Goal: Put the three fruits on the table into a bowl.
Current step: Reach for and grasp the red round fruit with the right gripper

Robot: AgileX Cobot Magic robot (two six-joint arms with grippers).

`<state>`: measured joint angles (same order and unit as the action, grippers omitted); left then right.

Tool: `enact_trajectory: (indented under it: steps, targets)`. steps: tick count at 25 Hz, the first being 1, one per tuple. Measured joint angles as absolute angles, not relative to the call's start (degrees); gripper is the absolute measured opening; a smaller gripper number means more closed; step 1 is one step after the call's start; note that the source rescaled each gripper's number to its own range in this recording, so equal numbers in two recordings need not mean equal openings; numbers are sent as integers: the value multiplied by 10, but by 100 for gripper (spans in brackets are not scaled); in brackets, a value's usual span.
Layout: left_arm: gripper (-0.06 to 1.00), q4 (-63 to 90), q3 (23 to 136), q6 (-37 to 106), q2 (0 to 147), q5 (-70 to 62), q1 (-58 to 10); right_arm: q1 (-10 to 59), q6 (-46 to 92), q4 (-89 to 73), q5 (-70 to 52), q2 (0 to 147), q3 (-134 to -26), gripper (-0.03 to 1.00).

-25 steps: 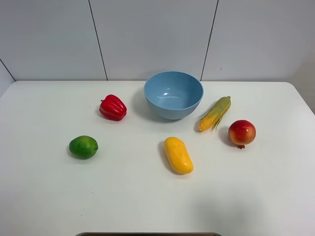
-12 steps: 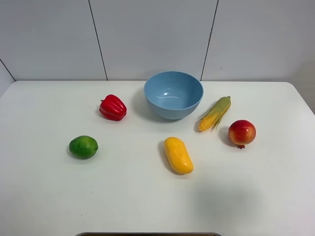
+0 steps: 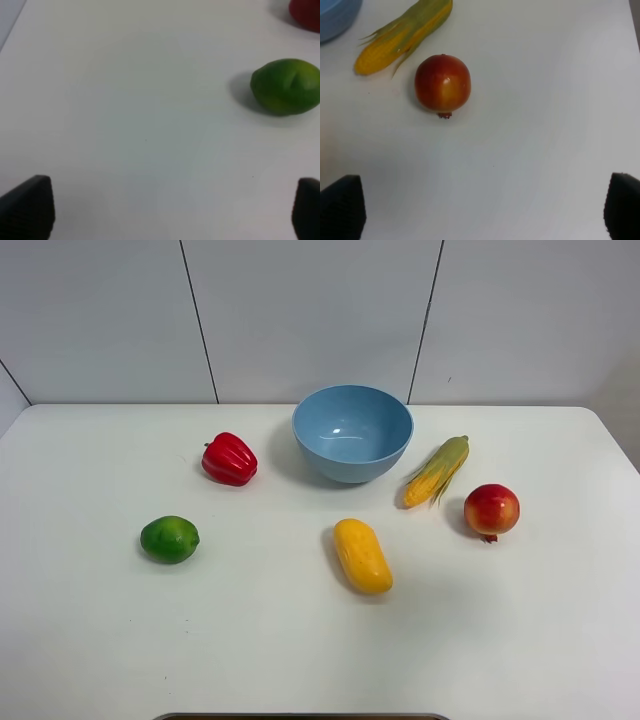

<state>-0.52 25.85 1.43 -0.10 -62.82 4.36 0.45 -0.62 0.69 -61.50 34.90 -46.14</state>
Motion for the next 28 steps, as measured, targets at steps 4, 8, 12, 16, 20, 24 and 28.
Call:
enact_trajectory:
  steps: [4, 8, 12, 16, 20, 24, 28]
  targets:
    - [79, -5, 259, 14, -1, -628, 44, 5, -6, 7, -608, 428, -485, 89]
    - [79, -5, 259, 14, -1, -628, 44, 5, 0, 7, -589, 510, -514, 89]
    - [79, -5, 259, 14, -1, -628, 44, 5, 19, 7, -581, 592, -543, 89]
    - [79, -5, 259, 13, -1, -628, 44, 5, 28, 7, -577, 677, -574, 89]
    - [79, -5, 259, 13, -1, -628, 44, 5, 29, 3, -568, 751, -610, 93]
    - [79, -5, 259, 13, -1, -628, 44, 5, 39, -10, -567, 819, -642, 99]
    - [79, -5, 259, 13, -1, -628, 44, 4, 48, -34, -565, 883, -664, 100]
